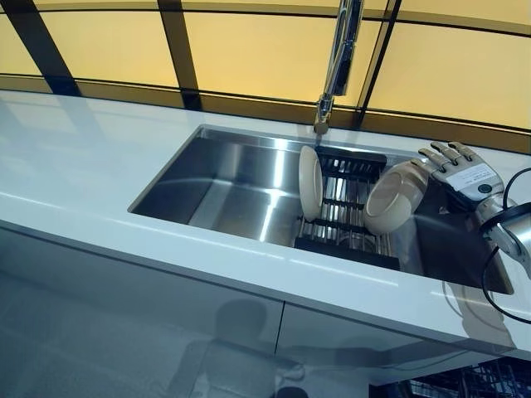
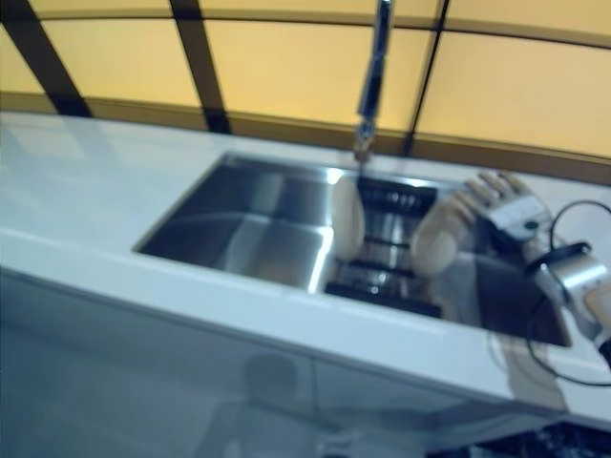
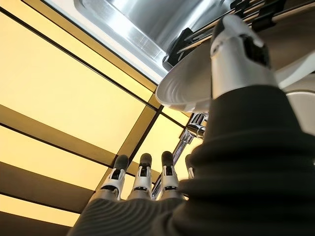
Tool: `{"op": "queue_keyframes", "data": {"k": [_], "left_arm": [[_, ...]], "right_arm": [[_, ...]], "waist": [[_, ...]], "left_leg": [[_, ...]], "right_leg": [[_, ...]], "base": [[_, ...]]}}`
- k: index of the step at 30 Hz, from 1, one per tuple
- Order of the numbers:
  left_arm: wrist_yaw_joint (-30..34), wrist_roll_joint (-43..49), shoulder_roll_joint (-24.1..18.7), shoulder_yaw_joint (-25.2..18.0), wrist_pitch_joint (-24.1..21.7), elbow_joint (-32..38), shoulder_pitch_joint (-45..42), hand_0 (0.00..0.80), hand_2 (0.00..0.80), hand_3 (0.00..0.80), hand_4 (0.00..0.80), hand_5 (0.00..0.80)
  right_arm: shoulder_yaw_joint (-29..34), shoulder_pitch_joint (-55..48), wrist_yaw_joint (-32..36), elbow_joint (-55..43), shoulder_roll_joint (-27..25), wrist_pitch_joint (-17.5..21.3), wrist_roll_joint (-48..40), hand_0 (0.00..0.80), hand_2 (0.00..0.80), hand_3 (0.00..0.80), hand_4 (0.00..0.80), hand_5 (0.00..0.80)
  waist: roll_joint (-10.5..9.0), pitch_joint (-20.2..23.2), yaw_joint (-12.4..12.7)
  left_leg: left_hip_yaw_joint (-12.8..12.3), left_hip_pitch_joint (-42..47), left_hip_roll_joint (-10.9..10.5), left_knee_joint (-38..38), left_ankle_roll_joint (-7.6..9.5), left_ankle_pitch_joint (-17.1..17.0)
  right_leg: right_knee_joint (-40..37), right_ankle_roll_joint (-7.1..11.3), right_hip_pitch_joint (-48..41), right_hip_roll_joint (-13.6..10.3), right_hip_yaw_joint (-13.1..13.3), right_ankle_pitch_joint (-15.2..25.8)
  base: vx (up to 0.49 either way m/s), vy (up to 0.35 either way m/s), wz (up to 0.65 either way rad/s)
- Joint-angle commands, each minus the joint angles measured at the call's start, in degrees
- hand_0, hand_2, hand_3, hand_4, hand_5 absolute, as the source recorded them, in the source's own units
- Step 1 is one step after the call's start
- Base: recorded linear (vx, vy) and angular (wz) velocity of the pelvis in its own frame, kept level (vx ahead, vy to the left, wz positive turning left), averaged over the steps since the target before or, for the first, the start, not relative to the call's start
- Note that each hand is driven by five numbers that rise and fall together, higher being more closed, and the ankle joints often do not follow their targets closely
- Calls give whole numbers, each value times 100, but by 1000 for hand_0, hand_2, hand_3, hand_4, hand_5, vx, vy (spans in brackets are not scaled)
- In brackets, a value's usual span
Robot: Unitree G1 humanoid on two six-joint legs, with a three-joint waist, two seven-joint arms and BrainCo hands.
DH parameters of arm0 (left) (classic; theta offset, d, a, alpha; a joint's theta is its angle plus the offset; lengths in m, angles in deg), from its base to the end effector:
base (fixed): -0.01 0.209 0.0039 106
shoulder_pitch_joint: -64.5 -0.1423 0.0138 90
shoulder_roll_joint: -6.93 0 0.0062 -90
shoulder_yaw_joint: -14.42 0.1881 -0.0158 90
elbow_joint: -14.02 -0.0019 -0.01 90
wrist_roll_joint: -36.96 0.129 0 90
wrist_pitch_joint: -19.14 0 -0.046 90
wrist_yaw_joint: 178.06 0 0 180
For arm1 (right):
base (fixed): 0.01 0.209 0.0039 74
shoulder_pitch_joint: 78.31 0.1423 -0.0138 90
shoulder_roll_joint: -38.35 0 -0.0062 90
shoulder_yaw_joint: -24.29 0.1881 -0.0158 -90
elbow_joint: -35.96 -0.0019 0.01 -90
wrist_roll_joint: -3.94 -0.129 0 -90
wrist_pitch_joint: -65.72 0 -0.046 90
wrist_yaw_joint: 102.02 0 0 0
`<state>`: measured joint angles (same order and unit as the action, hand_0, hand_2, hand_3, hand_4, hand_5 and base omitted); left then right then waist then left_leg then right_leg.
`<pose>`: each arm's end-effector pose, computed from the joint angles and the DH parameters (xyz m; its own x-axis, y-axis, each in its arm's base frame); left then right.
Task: Take plates into dishwasher
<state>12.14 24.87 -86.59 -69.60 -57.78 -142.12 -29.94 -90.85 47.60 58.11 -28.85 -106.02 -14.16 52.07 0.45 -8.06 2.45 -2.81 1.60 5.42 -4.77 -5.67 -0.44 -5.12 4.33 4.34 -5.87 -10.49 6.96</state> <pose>0.0425 0.2593 -0.1042 0.1233 0.0929 -0.9880 -0.0693 0.9940 0.0848 0.2610 -0.3312 0.2070 0.9418 0.2171 0.2565 0.3320 -0.4836 -0.8099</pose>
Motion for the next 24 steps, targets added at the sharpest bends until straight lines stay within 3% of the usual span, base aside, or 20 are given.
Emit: {"op": "queue_keyframes", "data": {"k": [1, 24], "left_arm": [[48, -79, -217, 270, 4, -244, 99, 0, 0, 0, 0, 0], [44, -392, -223, 285, -84, -186, 77, 0, 0, 0, 0, 0]], "right_arm": [[-335, 604, -212, -128, 71, -9, -124, 0, 0, 0, 0, 0], [-803, 983, -111, 38, 291, -56, -57, 0, 0, 0, 0, 0]], "waist": [[-337, 120, 107], [-301, -21, 286]], "left_leg": [[9, -198, 10, -23, -1, -101], [81, -311, 4, -23, -21, -151]], "right_leg": [[12, 686, -301, -456, -120, -104], [12, 662, -308, -467, -226, -164]], "base": [[0, 0, 0], [0, 0, 0]]}}
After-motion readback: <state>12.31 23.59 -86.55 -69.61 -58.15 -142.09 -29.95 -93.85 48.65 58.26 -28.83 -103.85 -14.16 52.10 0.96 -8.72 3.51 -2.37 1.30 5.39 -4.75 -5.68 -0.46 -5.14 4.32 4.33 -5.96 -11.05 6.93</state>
